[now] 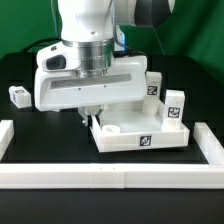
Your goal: Assemble square table
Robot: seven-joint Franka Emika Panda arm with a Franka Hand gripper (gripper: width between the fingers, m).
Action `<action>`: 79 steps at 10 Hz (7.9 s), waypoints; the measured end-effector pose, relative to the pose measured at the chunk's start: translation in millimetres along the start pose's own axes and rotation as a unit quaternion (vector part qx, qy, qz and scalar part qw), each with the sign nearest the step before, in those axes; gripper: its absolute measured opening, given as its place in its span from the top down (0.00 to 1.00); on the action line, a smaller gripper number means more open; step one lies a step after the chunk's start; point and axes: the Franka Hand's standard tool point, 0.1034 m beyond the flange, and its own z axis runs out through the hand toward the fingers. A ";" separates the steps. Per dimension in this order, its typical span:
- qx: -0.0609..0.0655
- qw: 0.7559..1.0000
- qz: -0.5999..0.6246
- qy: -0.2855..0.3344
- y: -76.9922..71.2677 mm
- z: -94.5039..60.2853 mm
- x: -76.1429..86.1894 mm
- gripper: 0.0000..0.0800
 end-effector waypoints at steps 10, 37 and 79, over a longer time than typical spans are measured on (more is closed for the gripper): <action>-0.062 0.899 -0.433 -0.001 -0.8 -5.7 35.0 0.93; -0.109 0.810 -0.574 0.056 -70.9 -5.3 151.6 0.19; 0.199 0.876 0.258 -0.355 54.1 -25.3 -104.5 0.19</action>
Offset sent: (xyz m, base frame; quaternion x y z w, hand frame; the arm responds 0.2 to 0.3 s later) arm 0.0184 0.0143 0.0000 0.0856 0.0172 -0.2729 0.9581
